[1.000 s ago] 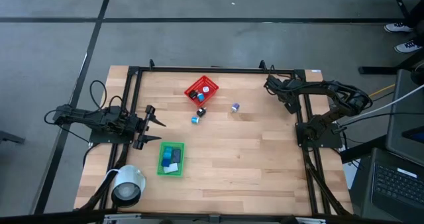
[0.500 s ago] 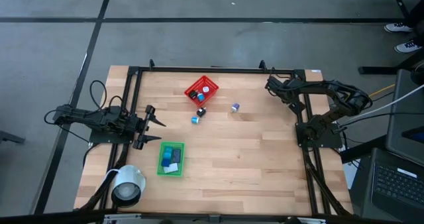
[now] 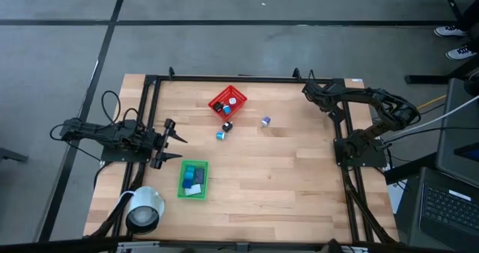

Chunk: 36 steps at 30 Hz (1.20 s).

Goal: Pick & Place Office items
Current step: Put the white charger adapter into the red bin

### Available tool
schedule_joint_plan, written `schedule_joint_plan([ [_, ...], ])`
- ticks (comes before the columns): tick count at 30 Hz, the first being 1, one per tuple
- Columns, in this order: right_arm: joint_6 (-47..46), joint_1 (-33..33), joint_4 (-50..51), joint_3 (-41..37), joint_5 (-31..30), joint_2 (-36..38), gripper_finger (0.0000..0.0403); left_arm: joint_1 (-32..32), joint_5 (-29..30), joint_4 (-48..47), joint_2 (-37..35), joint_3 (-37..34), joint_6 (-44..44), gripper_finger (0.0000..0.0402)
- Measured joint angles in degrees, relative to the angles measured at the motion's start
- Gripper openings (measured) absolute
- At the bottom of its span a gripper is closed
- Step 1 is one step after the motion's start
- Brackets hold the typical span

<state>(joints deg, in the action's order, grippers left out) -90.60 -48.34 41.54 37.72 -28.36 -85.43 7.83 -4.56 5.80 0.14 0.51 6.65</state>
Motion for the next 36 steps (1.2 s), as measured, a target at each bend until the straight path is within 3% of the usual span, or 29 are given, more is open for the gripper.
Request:
schedule_joint_plan([
  [14,-0.38,-0.21,-2.50,-2.11,-1.59,0.00,0.0268,-0.01,0.00,-0.01,0.00,0.00,0.00,0.0239],
  [29,2.33,-0.74,-3.59,-2.13,-0.71,0.04,0.0129,-0.02,0.00,0.00,-0.02,0.02,0.03,0.0239],
  [36,5.76,0.04,-9.42,-2.07,2.00,0.17,0.0126,0.00,0.00,-0.01,-0.01,0.01,0.01,0.0239],
])
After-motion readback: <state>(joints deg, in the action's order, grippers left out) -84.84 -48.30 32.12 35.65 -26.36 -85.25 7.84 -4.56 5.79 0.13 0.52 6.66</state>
